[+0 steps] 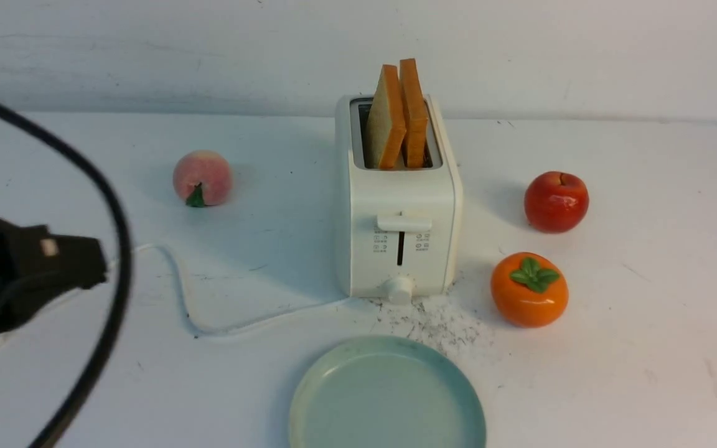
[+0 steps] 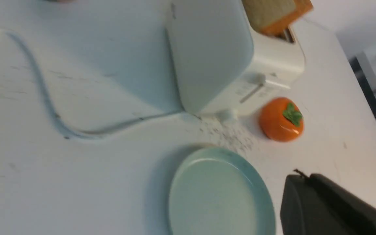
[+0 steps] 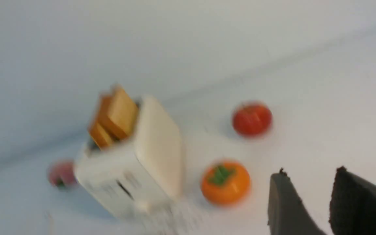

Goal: Take toasted bread from bread machine on white table place on plate.
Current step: 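Reach for a toast slice standing in the toaster with the left gripper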

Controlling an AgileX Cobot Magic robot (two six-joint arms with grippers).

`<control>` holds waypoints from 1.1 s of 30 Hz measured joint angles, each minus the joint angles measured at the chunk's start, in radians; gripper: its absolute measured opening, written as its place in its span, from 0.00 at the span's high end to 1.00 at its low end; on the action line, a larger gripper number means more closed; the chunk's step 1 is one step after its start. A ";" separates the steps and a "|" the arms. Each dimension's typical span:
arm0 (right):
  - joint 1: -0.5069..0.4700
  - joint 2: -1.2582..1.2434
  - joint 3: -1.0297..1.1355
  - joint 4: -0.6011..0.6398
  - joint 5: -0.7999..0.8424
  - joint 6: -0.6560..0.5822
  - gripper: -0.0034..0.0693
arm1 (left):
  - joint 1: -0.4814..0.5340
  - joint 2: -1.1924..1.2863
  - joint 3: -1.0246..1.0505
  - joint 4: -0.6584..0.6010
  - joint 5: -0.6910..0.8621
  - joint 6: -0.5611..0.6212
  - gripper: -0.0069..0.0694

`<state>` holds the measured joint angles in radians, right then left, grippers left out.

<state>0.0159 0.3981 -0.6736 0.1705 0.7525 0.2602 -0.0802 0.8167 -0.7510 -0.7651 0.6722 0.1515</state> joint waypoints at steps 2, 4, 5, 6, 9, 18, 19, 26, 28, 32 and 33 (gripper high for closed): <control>0.000 0.095 -0.050 -0.007 0.151 -0.051 0.74 | 0.000 0.063 -0.004 -0.107 0.009 0.112 0.93; 0.000 0.184 -0.075 -0.006 0.255 -0.120 0.84 | 0.000 0.125 -0.024 -0.198 0.016 0.188 0.93; 0.000 0.218 -0.076 0.002 0.276 -0.153 0.91 | 0.000 0.159 -0.044 -0.227 0.023 0.206 0.93; 0.000 0.231 -0.073 0.009 0.280 -0.167 0.93 | -0.002 0.175 -0.061 -0.239 0.025 0.215 0.93; 0.000 0.260 -0.046 0.061 0.246 -0.213 0.98 | -0.056 0.247 -0.129 -0.249 0.007 0.221 0.93; 0.000 0.261 0.064 0.137 0.148 -0.270 0.98 | -0.346 0.451 -0.387 0.024 -0.099 -0.019 0.93; 0.000 0.261 0.069 0.139 0.147 -0.279 0.98 | -0.360 0.501 -0.438 0.106 -0.098 -0.081 0.93; 0.000 0.261 0.070 0.146 0.146 -0.293 0.97 | -0.405 0.717 -0.661 0.422 -0.086 -0.152 0.93; 0.000 0.261 0.070 0.148 0.146 -0.293 0.97 | -0.419 0.783 -0.700 0.451 -0.089 -0.134 0.91; 0.000 0.261 0.070 0.149 0.145 -0.293 0.97 | -0.446 0.866 -0.738 0.467 -0.142 -0.050 0.78; 0.000 0.261 0.070 0.149 0.144 -0.293 0.97 | -0.453 0.885 -0.742 0.468 -0.169 -0.022 0.74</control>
<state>0.0159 0.6594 -0.6037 0.3199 0.8969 -0.0324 -0.5331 1.7015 -1.4931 -0.2972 0.5033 0.1295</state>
